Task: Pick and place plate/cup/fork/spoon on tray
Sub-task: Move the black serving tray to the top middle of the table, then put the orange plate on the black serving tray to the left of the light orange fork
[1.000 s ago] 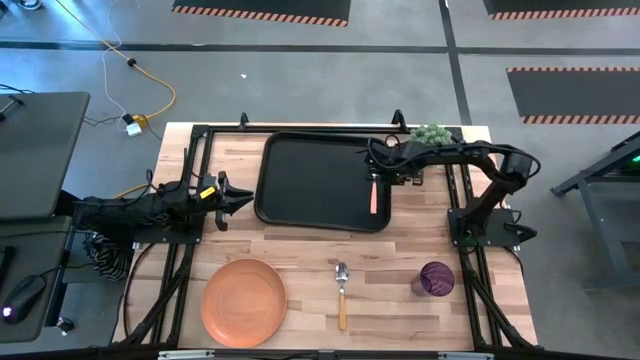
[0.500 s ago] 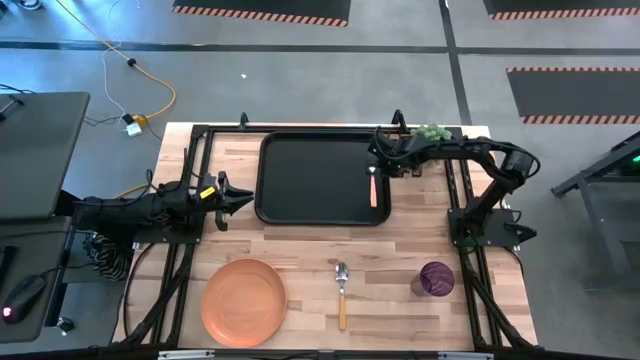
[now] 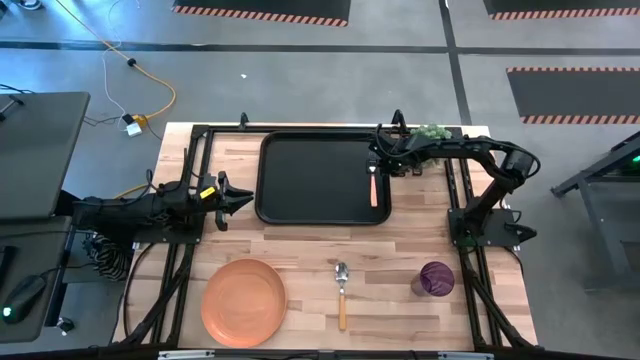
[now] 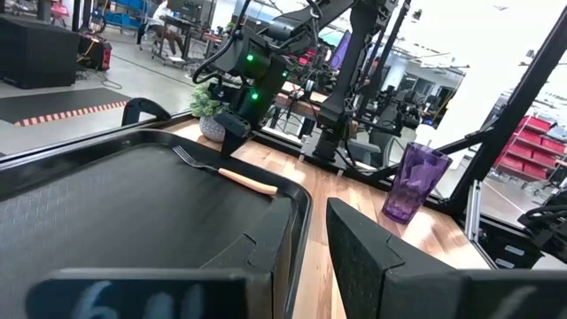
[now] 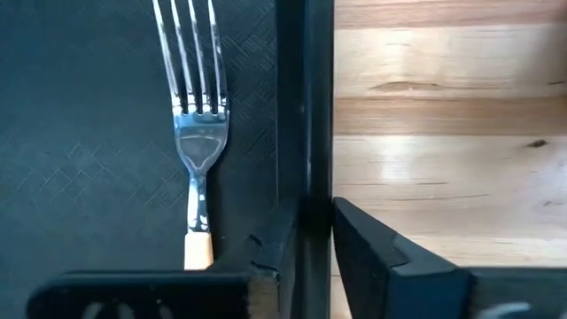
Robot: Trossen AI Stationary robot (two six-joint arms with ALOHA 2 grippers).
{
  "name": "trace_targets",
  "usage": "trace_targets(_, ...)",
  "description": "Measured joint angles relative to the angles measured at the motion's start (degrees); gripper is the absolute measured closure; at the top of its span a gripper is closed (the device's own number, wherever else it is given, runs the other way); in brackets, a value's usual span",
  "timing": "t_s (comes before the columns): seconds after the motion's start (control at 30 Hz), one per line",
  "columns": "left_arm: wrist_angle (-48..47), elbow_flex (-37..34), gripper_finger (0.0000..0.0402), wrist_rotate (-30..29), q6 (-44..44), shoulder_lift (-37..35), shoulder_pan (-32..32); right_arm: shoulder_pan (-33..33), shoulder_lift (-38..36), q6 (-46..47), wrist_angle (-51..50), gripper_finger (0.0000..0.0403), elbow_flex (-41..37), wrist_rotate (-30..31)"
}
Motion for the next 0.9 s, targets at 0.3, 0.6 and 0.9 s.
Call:
trace_targets(0.3,0.0,0.0,0.0337,0.0,-3.9,0.0,0.0,0.0,-0.4,0.0,-0.3,0.0263,0.0,0.2)
trace_targets(0.6,0.0,0.0,0.0337,-0.1,-6.7,0.0,0.0,-0.1,-5.2,0.2,-0.8,0.0233,0.0,0.1)
trace_targets(0.9,3.2,0.0,0.0337,-6.6,-19.7,0.0,0.0,1.7,-11.3,0.2,3.0,0.0236,0.0,-6.2)
